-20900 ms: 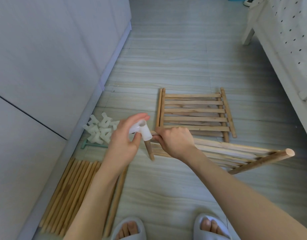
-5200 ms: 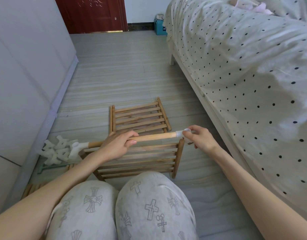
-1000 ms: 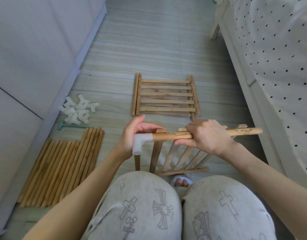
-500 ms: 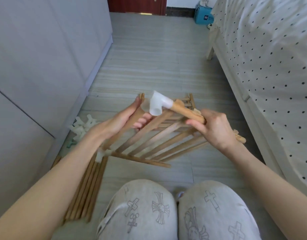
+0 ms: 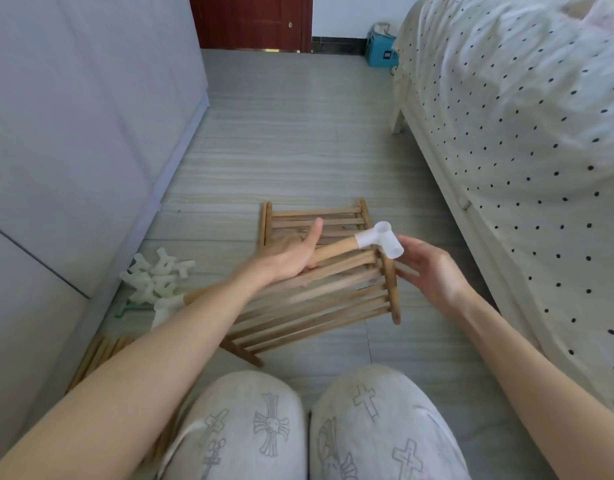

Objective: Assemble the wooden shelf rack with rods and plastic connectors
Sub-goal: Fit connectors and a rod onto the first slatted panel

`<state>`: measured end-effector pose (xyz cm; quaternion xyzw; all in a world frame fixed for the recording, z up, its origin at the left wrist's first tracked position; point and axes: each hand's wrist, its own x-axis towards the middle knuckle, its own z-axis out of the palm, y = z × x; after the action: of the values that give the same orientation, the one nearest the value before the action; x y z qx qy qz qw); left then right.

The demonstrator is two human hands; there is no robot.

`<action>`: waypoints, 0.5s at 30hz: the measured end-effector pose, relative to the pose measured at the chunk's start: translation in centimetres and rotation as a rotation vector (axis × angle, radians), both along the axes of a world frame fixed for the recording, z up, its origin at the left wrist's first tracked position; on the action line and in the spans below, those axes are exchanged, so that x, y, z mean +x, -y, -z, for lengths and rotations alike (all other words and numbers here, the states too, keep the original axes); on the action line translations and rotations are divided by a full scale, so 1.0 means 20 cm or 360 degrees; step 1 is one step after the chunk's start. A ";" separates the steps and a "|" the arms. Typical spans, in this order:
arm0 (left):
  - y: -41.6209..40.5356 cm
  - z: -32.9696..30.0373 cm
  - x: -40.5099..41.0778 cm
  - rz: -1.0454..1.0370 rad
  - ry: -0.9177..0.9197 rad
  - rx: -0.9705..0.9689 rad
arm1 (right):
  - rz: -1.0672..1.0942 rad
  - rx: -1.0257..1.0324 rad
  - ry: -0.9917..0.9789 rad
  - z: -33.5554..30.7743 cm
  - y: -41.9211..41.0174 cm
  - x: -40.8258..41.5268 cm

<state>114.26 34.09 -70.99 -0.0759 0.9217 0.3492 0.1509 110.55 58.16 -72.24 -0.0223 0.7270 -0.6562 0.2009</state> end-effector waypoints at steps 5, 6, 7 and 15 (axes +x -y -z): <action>-0.21 0.10 -0.02 0.0236 0.0010 -0.0273 | -0.0191 0.0614 -0.0520 -0.12 0.01 -0.02; -0.22 0.12 -0.01 0.0290 0.0009 -0.0300 | -0.0353 0.0956 -0.0626 -0.08 0.03 0.00; -0.22 0.14 0.00 0.0346 0.0011 -0.0322 | -0.0493 0.1321 -0.0717 -0.03 0.05 0.03; 0.20 0.17 0.20 0.0184 0.0099 -0.0609 | -0.0485 0.1804 -0.0986 0.10 0.07 0.08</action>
<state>118.28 29.99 -74.43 -0.0609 0.9690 0.1561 0.1818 112.06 56.77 -74.31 -0.2033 0.9725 -0.0998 0.0537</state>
